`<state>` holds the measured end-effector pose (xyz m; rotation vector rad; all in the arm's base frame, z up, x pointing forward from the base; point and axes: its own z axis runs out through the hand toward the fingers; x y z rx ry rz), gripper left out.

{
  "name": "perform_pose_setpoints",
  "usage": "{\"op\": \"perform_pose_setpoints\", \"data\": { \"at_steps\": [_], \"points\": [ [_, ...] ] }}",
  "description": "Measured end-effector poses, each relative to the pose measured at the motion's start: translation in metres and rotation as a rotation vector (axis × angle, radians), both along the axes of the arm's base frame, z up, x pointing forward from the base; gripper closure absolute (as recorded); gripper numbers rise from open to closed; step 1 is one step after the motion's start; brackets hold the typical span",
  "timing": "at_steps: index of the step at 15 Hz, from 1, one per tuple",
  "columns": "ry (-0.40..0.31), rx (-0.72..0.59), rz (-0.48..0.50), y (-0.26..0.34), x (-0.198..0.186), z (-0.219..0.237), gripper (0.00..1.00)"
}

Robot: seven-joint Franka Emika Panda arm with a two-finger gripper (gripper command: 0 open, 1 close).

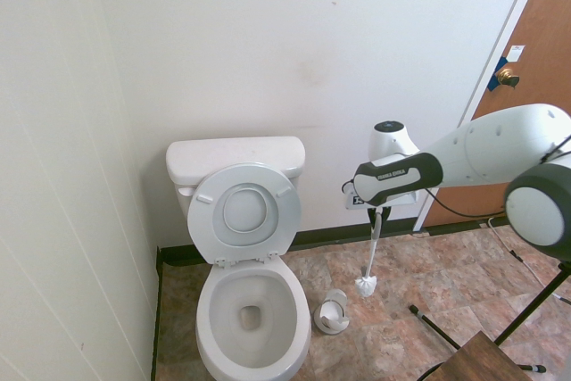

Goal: Clean the toilet

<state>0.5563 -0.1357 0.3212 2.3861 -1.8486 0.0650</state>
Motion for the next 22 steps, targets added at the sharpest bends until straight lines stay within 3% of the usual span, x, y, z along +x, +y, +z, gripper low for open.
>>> {"op": "perform_pose_setpoints", "data": {
  "at_steps": [2,6,13,18,22],
  "points": [
    [-0.010,0.021,0.011,0.018,0.001,0.032,1.00],
    [-0.021,0.055,0.021,0.035,0.005,0.032,1.00],
    [-0.146,0.156,0.139,0.153,0.023,0.092,1.00],
    [-0.172,0.184,0.206,0.261,0.033,0.074,1.00],
    [-0.186,0.142,0.174,0.293,0.061,0.021,1.00]
  ]
}}
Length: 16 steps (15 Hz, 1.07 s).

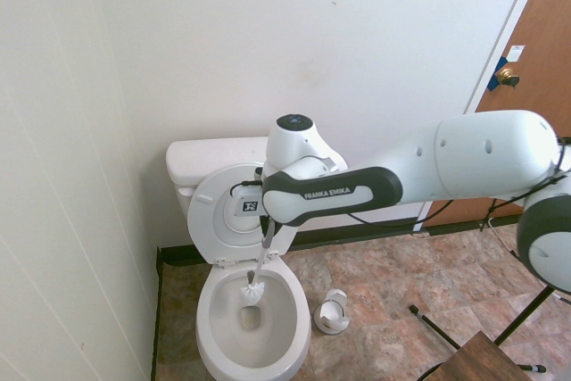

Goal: Clean the toilet

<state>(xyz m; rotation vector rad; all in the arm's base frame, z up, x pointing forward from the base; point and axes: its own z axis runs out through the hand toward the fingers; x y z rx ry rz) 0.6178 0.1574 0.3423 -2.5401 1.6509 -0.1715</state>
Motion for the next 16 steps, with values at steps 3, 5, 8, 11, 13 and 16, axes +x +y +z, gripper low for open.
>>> {"op": "perform_pose_setpoints", "data": {
  "at_steps": [3,5,8,11,13,16],
  "points": [
    [0.004,-0.020,-0.042,0.006,0.016,-0.036,1.00],
    [0.010,-0.034,-0.065,0.008,0.024,-0.057,1.00],
    [0.027,-0.050,-0.091,0.017,0.035,-0.090,1.00],
    [0.030,-0.070,-0.108,0.029,0.046,-0.115,1.00],
    [0.020,-0.077,-0.117,0.036,0.055,-0.121,1.00],
    [0.027,-0.093,-0.119,0.049,0.062,-0.138,1.00]
  ]
}}
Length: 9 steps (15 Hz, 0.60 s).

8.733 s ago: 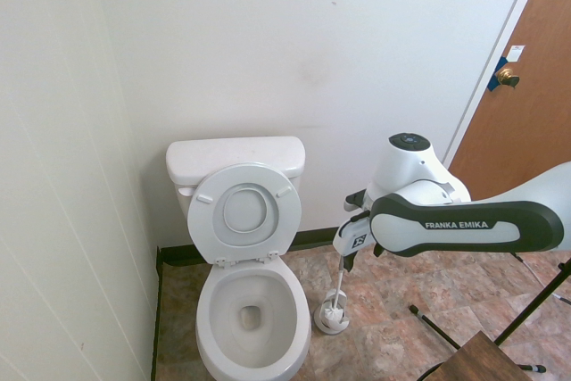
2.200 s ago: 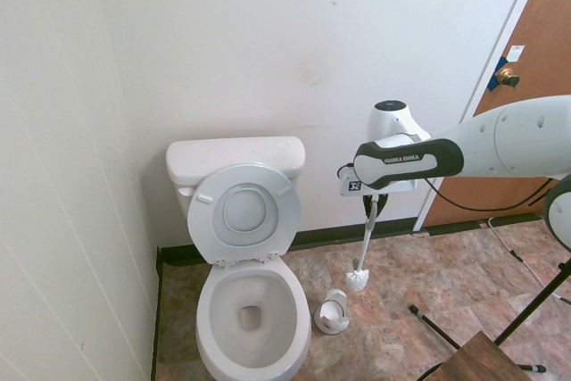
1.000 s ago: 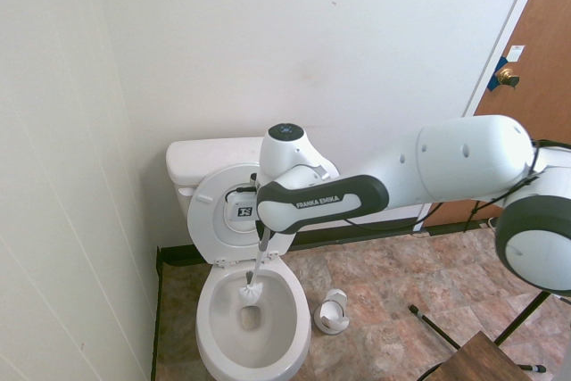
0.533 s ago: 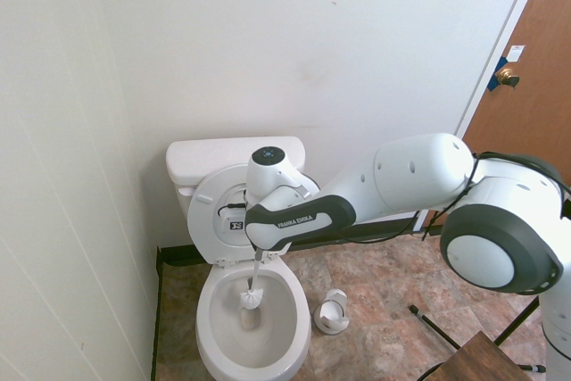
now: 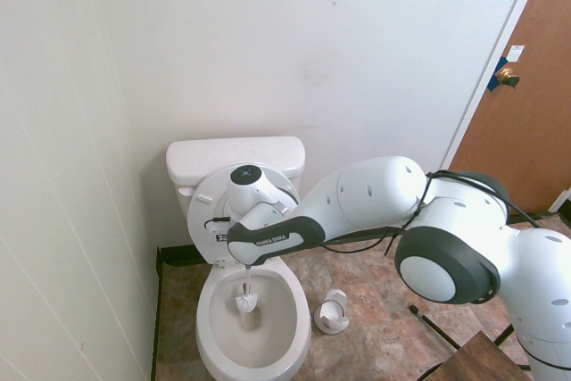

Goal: Clean the toilet

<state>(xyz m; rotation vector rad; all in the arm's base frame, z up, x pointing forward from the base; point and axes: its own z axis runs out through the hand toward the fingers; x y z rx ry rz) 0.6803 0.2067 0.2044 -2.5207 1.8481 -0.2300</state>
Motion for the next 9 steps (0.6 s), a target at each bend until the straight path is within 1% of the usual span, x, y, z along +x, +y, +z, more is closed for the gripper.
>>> {"op": "perform_pose_setpoints", "data": {
  "at_steps": [2,5,9],
  "points": [
    [0.003,-0.007,0.012,0.015,0.002,-0.011,1.00],
    [0.001,-0.018,0.036,0.039,0.003,-0.011,1.00],
    [0.013,-0.044,0.078,0.067,-0.008,-0.012,1.00]
  ]
}}
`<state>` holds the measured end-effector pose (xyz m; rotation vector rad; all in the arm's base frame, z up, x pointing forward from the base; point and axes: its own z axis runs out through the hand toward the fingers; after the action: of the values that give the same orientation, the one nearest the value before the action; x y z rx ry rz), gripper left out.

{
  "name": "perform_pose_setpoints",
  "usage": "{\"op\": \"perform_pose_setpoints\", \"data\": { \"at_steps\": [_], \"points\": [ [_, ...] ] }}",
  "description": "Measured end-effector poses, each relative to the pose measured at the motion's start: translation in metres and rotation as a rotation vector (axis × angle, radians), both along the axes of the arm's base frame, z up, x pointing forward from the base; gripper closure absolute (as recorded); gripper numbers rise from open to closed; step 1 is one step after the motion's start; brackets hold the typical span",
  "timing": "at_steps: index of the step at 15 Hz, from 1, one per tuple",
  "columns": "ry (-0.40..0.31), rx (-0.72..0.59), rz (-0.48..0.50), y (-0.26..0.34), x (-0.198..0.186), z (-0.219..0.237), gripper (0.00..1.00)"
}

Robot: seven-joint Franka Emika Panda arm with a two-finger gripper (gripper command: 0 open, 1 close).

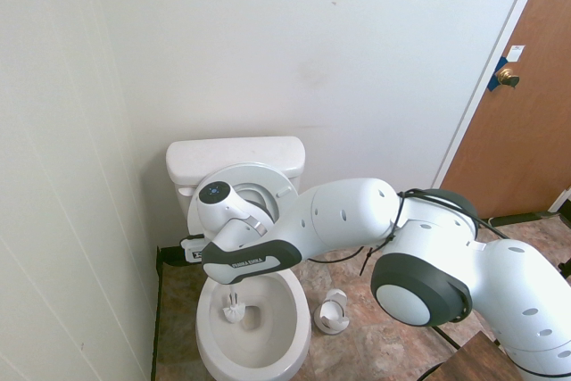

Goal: Clean the toilet

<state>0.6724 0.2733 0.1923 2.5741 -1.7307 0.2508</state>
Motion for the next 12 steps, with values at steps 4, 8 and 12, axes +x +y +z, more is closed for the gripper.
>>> {"op": "perform_pose_setpoints", "data": {
  "at_steps": [4,8,12],
  "points": [
    [0.058,-0.013,0.054,0.007,-0.025,-0.012,1.00],
    [0.123,-0.018,0.119,-0.002,-0.071,0.006,1.00],
    [0.148,-0.019,0.091,-0.057,-0.087,0.012,1.00]
  ]
}}
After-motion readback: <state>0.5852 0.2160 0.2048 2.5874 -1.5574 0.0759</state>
